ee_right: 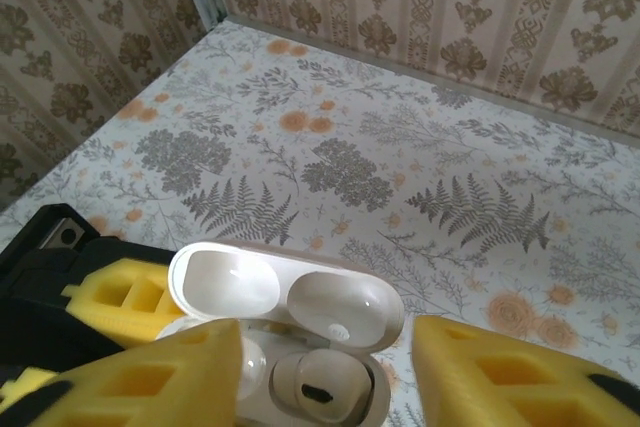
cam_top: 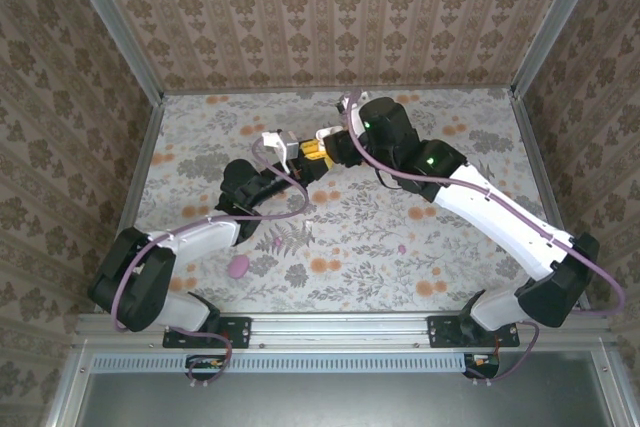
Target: Insert the wireless bluetooth earbuds into the charging case
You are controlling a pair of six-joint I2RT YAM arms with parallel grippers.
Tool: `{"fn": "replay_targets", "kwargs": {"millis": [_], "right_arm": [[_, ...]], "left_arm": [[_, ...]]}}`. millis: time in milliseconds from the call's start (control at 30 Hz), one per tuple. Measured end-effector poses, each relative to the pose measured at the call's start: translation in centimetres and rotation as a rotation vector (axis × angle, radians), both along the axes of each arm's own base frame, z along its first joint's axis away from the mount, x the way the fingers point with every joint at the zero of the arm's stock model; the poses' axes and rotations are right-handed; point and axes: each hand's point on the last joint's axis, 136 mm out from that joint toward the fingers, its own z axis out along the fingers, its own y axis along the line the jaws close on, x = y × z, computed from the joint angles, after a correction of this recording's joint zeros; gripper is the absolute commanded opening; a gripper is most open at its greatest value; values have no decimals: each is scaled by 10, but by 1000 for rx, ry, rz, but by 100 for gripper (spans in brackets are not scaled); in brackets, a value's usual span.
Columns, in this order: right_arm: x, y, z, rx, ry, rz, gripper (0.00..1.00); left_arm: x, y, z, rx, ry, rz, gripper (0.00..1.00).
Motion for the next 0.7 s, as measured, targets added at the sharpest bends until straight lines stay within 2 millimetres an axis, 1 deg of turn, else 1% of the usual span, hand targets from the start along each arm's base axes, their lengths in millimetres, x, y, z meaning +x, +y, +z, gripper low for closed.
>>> {"fn": "replay_targets", "kwargs": {"millis": [67,167,267,433,500,533,600,667,700], "right_arm": [[-6,-2,6,25,-1,6,63],[-13,-8,22,81,-10,8,63],[-16,-15,33,134,-4,1,65],[-14,-25,40,196,17,-29,65],[-13,-32,41,218,22,-53,64],[-12,-37,42,227,24,-68,64],[-7,-54,39,253,40,-123,59],[2,-77,27,274,80,-198,57],[7,-86,17,280,108,-228,53]], "left_arm": [[-1,0,1,1,-9,2,15],[-1,1,3,4,-27,5,15],[-2,1,4,7,-39,7,15],[-2,1,4,15,-56,12,14],[-3,2,5,20,-63,16,14],[-3,3,5,22,-67,21,14],[-5,7,7,25,-78,32,14],[-6,15,8,39,-89,55,14],[-6,20,9,45,-94,73,14]]}}
